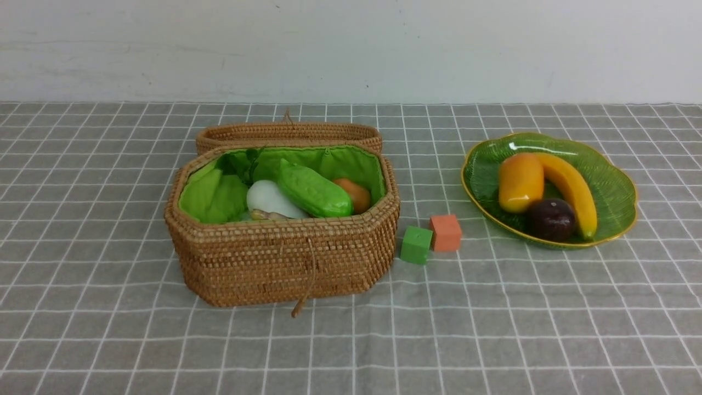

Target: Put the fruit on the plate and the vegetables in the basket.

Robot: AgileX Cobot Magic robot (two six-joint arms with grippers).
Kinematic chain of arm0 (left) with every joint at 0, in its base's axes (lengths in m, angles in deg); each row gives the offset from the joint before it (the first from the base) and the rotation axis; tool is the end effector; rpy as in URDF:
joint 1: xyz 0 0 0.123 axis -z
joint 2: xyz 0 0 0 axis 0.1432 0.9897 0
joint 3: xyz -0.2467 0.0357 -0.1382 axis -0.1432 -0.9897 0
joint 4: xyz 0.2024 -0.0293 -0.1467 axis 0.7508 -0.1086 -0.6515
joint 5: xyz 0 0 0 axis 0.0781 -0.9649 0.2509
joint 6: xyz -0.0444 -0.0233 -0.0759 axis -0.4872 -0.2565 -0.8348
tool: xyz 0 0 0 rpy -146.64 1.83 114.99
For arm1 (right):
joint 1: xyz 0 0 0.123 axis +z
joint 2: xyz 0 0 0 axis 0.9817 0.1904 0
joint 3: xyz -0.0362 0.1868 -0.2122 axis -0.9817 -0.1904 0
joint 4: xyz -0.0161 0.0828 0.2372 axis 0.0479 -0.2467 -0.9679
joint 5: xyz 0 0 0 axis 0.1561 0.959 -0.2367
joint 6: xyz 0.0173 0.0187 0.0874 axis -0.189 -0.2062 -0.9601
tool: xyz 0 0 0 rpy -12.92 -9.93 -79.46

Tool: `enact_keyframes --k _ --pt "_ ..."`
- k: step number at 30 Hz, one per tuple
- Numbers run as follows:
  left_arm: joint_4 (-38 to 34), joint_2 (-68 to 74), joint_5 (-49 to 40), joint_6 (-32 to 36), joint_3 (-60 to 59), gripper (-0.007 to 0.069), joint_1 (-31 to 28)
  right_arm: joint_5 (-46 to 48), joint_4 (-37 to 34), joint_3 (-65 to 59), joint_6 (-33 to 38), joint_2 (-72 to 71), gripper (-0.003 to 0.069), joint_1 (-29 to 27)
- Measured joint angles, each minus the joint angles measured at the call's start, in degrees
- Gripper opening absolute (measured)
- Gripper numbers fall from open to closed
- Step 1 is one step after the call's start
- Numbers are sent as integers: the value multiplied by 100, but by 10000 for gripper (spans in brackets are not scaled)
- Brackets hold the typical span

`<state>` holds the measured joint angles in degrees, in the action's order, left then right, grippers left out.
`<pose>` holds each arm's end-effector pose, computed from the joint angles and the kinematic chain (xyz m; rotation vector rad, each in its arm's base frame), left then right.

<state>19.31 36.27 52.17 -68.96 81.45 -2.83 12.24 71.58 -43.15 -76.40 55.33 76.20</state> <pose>0.0499 -0.0047 0.1674 0.0451 1.9453 -0.0942 0.0497 -0.0034 0.1760 0.1378 1.9145 0.0172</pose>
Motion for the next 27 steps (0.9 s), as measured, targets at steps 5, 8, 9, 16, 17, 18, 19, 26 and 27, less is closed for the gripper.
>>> enact_keyframes --k 5,8,9,16,17,18,19,26,27 --pt "0 0 0 0 0 239 0 -342 27 -135 91 -7 8 0" --pt "0 0 0 0 0 239 0 -391 56 -143 127 -7 13 0" --pt "0 0 0 0 0 239 0 -391 56 -143 127 -7 13 0" --pt "0 0 0 0 0 239 0 -395 75 -143 131 -7 22 0" --pt "0 0 0 0 0 239 0 -395 75 -143 131 -7 22 0" --pt "0 0 0 0 0 239 0 -395 75 -143 131 -7 24 0" --pt "0 0 0 0 0 239 0 -395 75 -143 131 -7 26 0" --pt "0 0 0 0 0 239 0 -395 75 -143 131 -7 35 0" --pt "0 0 0 0 0 239 0 -395 75 -143 131 -7 37 0"
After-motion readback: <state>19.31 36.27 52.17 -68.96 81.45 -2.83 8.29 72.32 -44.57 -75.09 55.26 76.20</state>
